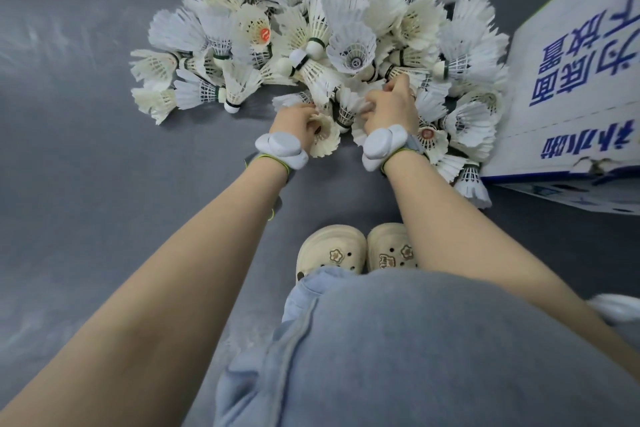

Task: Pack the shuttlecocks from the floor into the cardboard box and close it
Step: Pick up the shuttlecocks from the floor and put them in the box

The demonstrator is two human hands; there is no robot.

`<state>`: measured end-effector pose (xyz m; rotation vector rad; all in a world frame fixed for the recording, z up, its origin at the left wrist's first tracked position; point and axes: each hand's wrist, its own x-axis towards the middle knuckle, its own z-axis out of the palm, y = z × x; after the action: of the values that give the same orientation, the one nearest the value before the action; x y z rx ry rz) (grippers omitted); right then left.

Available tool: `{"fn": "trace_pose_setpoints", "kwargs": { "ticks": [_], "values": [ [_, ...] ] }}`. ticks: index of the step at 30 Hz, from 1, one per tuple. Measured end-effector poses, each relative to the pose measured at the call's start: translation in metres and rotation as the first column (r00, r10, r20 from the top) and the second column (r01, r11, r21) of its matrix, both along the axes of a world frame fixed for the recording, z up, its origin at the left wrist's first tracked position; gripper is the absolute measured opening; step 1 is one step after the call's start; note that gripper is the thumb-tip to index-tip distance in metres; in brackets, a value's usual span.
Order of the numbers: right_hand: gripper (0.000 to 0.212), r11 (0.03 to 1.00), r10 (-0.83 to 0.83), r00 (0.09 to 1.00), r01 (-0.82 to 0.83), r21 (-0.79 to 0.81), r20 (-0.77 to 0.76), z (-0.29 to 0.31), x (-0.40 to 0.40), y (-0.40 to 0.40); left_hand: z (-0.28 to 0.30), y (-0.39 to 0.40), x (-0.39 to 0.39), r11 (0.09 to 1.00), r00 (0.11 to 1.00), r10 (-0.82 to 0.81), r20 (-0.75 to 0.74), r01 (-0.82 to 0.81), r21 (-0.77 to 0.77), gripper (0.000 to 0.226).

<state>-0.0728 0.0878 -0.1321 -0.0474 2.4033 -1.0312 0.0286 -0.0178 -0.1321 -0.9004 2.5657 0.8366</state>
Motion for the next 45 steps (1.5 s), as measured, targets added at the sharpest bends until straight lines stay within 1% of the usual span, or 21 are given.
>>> {"fn": "trace_pose_setpoints", "kwargs": {
  "ticks": [2, 4, 6, 8, 10, 11, 15, 16, 17, 18, 20, 22, 23, 25, 28, 32, 33, 37, 41, 43, 45],
  "values": [
    [0.021, 1.0, 0.003, 1.0, -0.002, 0.016, -0.01, -0.002, 0.0, -0.002, 0.004, -0.001, 0.006, 1.0, 1.0, 0.014, 0.011, -0.014, -0.014, 0.027],
    [0.02, 0.999, 0.009, 1.0, -0.009, 0.031, 0.029, 0.0, 0.001, 0.0, 0.009, -0.001, 0.012, 0.999, 0.999, 0.03, 0.021, -0.029, -0.025, 0.024],
    [0.013, 0.988, 0.116, 0.993, -0.114, 0.108, -0.014, 0.006, 0.003, 0.003, 0.014, 0.001, 0.02, 0.998, 0.999, 0.044, 0.007, -0.044, -0.047, 0.022],
    [0.024, 0.962, 0.203, 0.979, -0.194, 0.192, -0.024, 0.009, 0.004, 0.007, 0.022, 0.003, 0.028, 0.997, 0.999, 0.051, -0.005, -0.051, -0.065, 0.028],
    [0.033, 0.943, 0.266, 0.964, -0.261, 0.206, 0.002, 0.019, 0.006, 0.006, 0.03, 0.004, 0.037, 0.995, 0.996, 0.082, -0.022, -0.083, -0.062, 0.032],
    [0.033, 0.93, 0.311, 0.95, -0.306, 0.202, 0.008, 0.032, 0.009, 0.006, 0.04, 0.005, 0.044, 0.993, 0.994, 0.095, -0.056, -0.099, -0.064, 0.033],
    [0.014, 0.802, 0.538, 0.841, -0.533, 0.268, 0.062, 0.066, 0.009, 0.001, 0.062, 0.008, 0.053, 0.985, 0.982, 0.156, -0.107, -0.163, -0.058, 0.032],
    [0.008, 0.788, 0.567, 0.822, -0.559, 0.258, 0.049, 0.079, 0.011, 0.002, 0.073, 0.009, 0.057, 0.981, 0.975, 0.176, -0.136, -0.185, -0.059, 0.031],
    [0.01, 0.787, 0.582, 0.813, -0.569, 0.238, 0.019, 0.093, 0.013, 0.002, 0.085, 0.01, 0.058, 0.978, 0.967, 0.192, -0.165, -0.203, -0.053, 0.03],
    [0.018, 0.805, 0.57, 0.821, -0.551, 0.218, -0.028, 0.109, 0.013, 0.003, 0.099, 0.009, 0.058, 0.975, 0.958, 0.204, -0.202, -0.218, -0.052, 0.029],
    [0.017, 0.841, 0.538, 0.836, -0.523, 0.139, -0.107, 0.144, 0.016, 0.004, 0.13, 0.009, 0.056, 0.969, 0.934, 0.222, -0.28, -0.242, -0.039, 0.028],
    [0.031, 0.852, 0.523, 0.833, -0.516, 0.086, -0.181, 0.185, 0.017, 0.008, 0.167, 0.012, 0.052, 0.96, 0.901, 0.248, -0.356, -0.277, -0.033, 0.026],
    [0.04, 0.848, 0.527, 0.819, -0.522, 0.085, -0.227, 0.203, 0.016, 0.01, 0.182, 0.013, 0.048, 0.952, 0.881, 0.269, -0.389, -0.304, -0.03, 0.026],
    [0.046, 0.844, 0.529, 0.783, -0.526, 0.107, -0.328, 0.241, 0.015, 0.018, 0.213, 0.019, 0.043, 0.938, 0.835, 0.296, -0.464, -0.345, -0.021, 0.025],
    [0.041, 0.856, 0.492, 0.753, -0.51, 0.085, -0.438, 0.284, 0.014, 0.029, 0.251, 0.032, 0.036, 0.933, 0.777, 0.287, -0.56, -0.359, -0.02, 0.025],
    [0.015, 0.872, 0.441, 0.696, -0.481, 0.087, -0.567, 0.34, 0.006, 0.06, 0.302, 0.065, 0.02, 0.945, 0.684, 0.224, -0.694, -0.326, -0.017, 0.023],
    [0.01, 0.88, 0.42, 0.687, -0.469, 0.079, -0.593, 0.349, 0.002, 0.068, 0.312, 0.074, 0.014, 0.949, 0.67, 0.212, -0.712, -0.314, -0.013, 0.022],
    [0.008, 0.916, 0.343, 0.667, -0.393, 0.08, -0.662, 0.376, -0.022, 0.111, 0.344, 0.112, -0.019, 0.973, 0.619, 0.129, -0.775, -0.229, -0.021, 0.021],
    [0.021, 0.959, 0.225, 0.657, -0.28, 0.045, -0.72, 0.39, -0.049, 0.161, 0.369, 0.15, -0.064, 0.99, 0.603, 0.057, -0.796, -0.137, -0.033, 0.02],
    [0.035, 0.979, 0.156, 0.653, -0.203, 0.028, -0.741, 0.394, -0.061, 0.183, 0.373, 0.171, -0.087, 0.995, 0.587, 0.044, -0.809, -0.098, -0.017, 0.02],
    [0.038, 0.992, 0.103, 0.66, -0.124, 0.027, -0.744, 0.394, -0.074, 0.201, 0.371, 0.193, -0.108, 0.998, 0.578, 0.054, -0.814, -0.062, 0.023, 0.022]
  ]
}}
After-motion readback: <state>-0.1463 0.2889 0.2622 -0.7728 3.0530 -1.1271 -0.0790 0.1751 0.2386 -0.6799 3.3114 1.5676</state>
